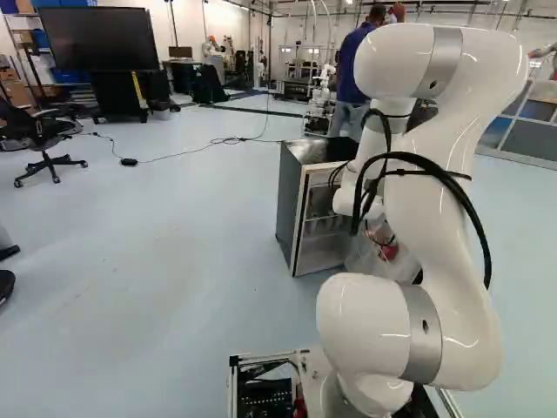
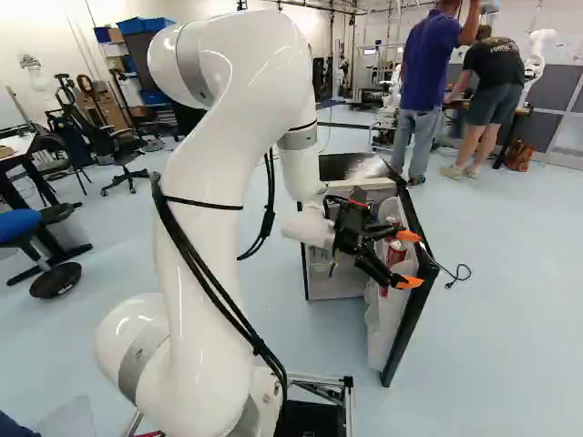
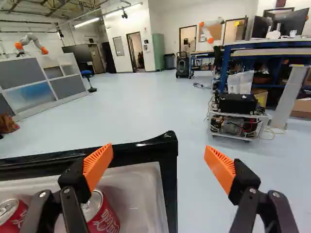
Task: Grab a drink from the fridge
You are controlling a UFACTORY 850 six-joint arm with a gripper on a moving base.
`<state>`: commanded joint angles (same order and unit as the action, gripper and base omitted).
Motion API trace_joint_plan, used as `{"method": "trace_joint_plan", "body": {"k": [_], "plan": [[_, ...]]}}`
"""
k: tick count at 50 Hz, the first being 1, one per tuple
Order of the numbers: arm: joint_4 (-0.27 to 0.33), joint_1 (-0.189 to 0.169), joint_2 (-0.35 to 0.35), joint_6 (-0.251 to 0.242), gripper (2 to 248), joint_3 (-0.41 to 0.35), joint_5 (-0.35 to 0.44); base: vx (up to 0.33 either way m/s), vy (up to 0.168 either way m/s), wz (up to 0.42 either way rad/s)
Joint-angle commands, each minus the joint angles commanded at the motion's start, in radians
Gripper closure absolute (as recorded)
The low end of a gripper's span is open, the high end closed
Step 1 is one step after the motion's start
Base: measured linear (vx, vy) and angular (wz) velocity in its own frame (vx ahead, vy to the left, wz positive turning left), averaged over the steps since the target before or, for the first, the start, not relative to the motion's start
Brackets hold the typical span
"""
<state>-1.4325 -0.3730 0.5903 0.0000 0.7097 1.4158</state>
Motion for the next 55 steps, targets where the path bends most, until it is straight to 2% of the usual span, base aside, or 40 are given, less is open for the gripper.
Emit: {"method": "trace_joint_plan", "body": {"k": [37, 55], "plan": [[0.0, -0.147, 0.103, 0.0, 3, 0.199, 0.0, 0.0, 0.0, 0.0], [0.0, -0.196, 0.151, 0.0, 3, 0.289, 0.0, 0.0, 0.0, 0.0]]}}
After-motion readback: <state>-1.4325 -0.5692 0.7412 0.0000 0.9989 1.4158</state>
